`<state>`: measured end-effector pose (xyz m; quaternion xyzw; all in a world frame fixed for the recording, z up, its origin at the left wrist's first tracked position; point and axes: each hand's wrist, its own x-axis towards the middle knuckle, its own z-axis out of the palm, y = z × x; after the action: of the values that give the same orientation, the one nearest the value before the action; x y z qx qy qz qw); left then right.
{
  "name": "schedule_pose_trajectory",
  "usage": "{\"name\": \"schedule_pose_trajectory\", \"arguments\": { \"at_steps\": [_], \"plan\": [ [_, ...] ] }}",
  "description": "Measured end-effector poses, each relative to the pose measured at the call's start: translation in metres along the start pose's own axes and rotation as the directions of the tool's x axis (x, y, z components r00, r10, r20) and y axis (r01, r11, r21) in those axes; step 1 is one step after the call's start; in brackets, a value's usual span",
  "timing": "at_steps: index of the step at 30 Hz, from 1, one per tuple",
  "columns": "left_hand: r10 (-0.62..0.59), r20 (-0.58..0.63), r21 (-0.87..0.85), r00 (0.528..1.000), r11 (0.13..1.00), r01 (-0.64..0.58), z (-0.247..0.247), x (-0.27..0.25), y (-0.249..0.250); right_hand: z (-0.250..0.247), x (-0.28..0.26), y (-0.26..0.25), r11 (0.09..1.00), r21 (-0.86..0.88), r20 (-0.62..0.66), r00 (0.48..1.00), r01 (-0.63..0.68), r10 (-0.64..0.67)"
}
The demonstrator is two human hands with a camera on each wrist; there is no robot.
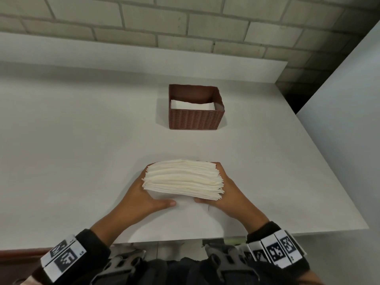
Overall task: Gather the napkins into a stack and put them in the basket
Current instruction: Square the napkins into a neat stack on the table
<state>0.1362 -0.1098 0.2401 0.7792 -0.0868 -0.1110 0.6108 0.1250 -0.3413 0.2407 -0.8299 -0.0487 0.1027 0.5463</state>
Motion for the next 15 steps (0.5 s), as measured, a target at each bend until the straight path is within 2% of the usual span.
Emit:
{"name": "schedule_pose_trajectory", "arguments": {
  "at_steps": [7, 10, 13, 14, 15],
  "plan": [
    [-0.006, -0.016, 0.011, 1.0, 1.0, 0.006, 0.004, -0.002, 0.008, 0.003, 0.003, -0.01, 1.0, -0.021, 0.005, 1.0, -0.008, 0.008],
    [-0.078, -0.03, -0.018, 0.996, 0.997, 0.078, -0.001, -0.005, 0.026, -0.01, -0.001, -0.028, 0.997, 0.057, -0.002, 0.999, -0.048, 0.048],
    [-0.192, 0.136, -0.163, 0.972, 0.963, 0.213, -0.011, -0.006, 0.046, -0.022, -0.006, -0.048, 0.932, 0.301, 0.112, 0.978, -0.204, 0.178],
    [-0.254, 0.211, -0.248, 0.944, 0.92, 0.303, -0.013, -0.004, 0.049, -0.022, -0.005, -0.05, 0.893, 0.361, 0.144, 0.962, -0.269, 0.232],
    [-0.346, 0.276, -0.313, 0.897, 0.85, 0.424, -0.014, 0.0, 0.05, -0.02, -0.004, -0.051, 0.842, 0.416, 0.165, 0.939, -0.344, 0.302]
  ]
}}
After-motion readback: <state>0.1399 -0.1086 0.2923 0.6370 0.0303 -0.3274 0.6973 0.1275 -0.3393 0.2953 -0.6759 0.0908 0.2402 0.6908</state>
